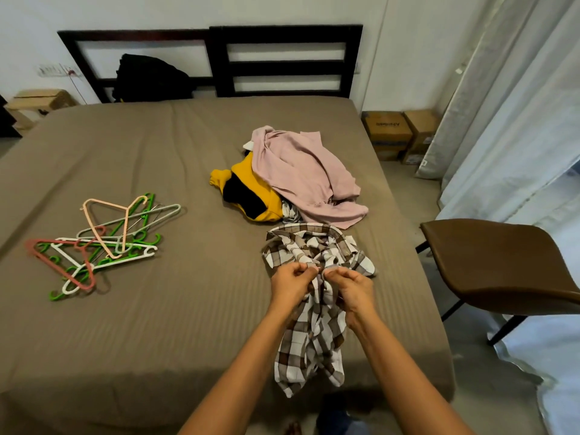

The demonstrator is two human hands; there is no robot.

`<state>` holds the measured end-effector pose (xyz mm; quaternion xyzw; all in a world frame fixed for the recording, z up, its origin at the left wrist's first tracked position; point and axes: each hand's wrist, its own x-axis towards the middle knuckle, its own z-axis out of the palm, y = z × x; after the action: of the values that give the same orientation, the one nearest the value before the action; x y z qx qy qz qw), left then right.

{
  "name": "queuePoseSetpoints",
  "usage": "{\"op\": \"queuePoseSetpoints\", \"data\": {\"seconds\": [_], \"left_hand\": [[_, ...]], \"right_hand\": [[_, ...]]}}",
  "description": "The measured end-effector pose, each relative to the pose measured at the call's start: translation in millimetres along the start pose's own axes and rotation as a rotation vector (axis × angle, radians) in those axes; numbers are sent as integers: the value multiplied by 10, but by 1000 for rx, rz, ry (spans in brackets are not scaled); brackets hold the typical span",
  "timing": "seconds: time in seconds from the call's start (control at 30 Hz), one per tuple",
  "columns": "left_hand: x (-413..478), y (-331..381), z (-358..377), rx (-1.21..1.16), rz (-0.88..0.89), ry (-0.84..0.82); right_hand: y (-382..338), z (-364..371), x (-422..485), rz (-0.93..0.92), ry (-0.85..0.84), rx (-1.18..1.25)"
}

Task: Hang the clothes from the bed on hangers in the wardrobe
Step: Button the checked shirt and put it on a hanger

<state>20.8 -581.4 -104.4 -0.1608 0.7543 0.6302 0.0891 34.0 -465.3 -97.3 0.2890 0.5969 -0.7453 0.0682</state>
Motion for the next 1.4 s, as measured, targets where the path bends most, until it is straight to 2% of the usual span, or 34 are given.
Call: {"op": "queuePoseSetpoints", "data": {"seconds": [0.13,0.3,0.47,0.67,0.87,1.03,1.13,1.23,1.33,1.4], "left_hand": [[-25,-1,-3,-153,-71,-86],[13,-4,-99,-41,-28,-156],[61,40,-193,31,-86,-217],[72,45,-135,119,-110,-168],[2,40,-39,164,-30,-93],[-19,89,-40,296,26,-76],[-23,84,-52,384,51,-76],[-34,75,-64,463,56,-92],[-49,63,-43,521,84,-89],[-66,54,-19,512,77,-82]], "right_hand": [[19,-5,-24,-103,30,-97],[14,-19,-55,-171,-35,-136],[-19,-61,-103,-168,-103,-138],[15,-64,-147,-260,-65,-156],[20,-52,-153,-279,15,-207],[89,-96,-175,-417,30,-473],[42,-120,-208,-481,-19,-640],[16,-153,-166,-406,-90,-551],[70,-150,-122,-187,-59,-286],[129,-134,-118,-113,-14,-217]]}}
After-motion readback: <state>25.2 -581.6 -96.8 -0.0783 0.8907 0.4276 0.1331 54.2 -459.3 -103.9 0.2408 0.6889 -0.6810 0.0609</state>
